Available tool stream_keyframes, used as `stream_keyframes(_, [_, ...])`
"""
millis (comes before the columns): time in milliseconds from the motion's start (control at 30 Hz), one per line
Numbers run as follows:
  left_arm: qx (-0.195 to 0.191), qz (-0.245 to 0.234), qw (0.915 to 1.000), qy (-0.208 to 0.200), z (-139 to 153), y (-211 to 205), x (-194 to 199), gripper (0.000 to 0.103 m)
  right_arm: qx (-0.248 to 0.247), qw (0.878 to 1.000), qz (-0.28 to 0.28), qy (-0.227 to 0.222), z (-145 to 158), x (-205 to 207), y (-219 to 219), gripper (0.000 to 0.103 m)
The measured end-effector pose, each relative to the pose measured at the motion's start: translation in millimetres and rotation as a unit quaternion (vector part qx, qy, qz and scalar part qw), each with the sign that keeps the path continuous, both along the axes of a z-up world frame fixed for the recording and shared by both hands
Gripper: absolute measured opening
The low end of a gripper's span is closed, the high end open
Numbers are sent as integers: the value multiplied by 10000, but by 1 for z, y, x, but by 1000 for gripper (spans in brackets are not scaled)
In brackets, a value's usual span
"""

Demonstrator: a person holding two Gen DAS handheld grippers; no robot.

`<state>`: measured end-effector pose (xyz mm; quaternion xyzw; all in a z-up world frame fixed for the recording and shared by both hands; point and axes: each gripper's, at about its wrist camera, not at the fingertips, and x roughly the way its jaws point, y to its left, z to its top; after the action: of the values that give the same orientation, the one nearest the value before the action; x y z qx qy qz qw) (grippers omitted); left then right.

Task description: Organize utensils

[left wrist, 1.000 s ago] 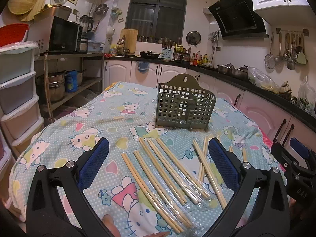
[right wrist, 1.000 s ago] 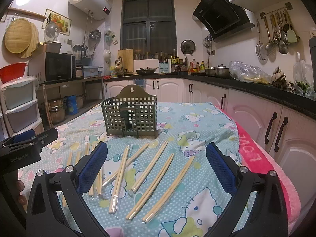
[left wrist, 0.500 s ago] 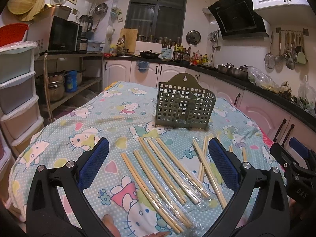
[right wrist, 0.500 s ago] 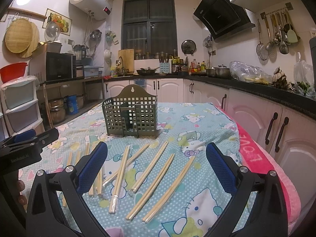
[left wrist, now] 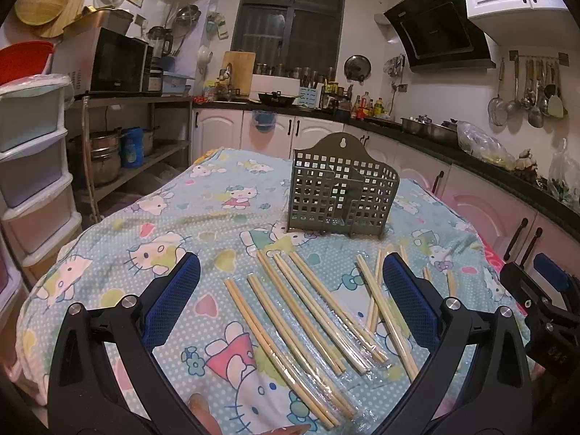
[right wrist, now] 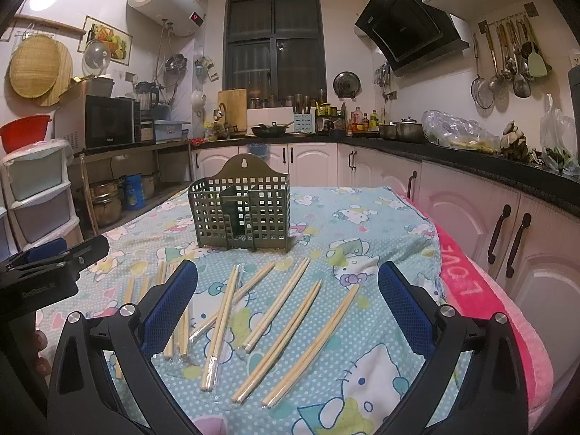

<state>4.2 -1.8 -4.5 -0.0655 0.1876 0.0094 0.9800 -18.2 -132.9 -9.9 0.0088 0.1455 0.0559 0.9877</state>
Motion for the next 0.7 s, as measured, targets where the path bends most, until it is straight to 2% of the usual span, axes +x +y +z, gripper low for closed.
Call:
stream_keyframes(333, [-170,33,9998,139,-2,13,6,93,-18,9998,173,104,0,3,6,97])
stream_keyframes(500, [-434,34,9986,296,-6,30,13,93,-102,9994,288,171,4,14,10,97])
stream_keyframes(700, [-351,298,9976,510,-7,44,21,93,-154,9979,519,368,8,37,18,97])
